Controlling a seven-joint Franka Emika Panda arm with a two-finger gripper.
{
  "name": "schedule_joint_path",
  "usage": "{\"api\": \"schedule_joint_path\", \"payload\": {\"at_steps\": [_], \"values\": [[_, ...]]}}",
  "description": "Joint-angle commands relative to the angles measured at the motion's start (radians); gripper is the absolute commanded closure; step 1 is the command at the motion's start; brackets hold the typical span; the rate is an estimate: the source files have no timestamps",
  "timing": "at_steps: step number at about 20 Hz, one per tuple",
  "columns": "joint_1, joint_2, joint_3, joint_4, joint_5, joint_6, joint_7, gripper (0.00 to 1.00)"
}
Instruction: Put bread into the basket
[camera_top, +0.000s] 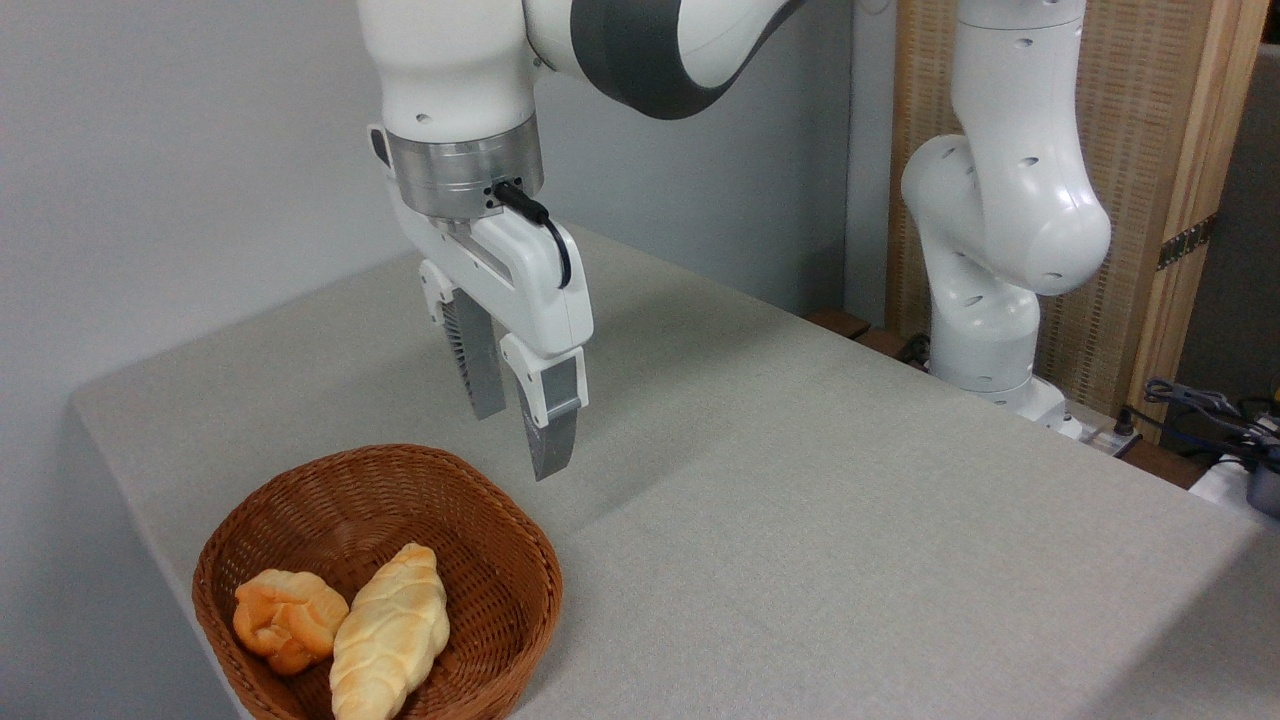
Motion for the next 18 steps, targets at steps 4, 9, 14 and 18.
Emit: {"api": "schedule_joint_path", "payload": {"at_steps": [4,9,14,18], "values": [[-0.006,-0.007,0.005,0.003,0.005,-0.028,0.014,0.0],[-0.006,-0.007,0.004,0.003,0.016,-0.031,-0.08,0.0],[-0.007,-0.007,0.002,0.003,0.016,-0.031,-0.096,0.0],[-0.007,-0.006,0.004,0.004,0.014,-0.028,-0.093,0.0]]}}
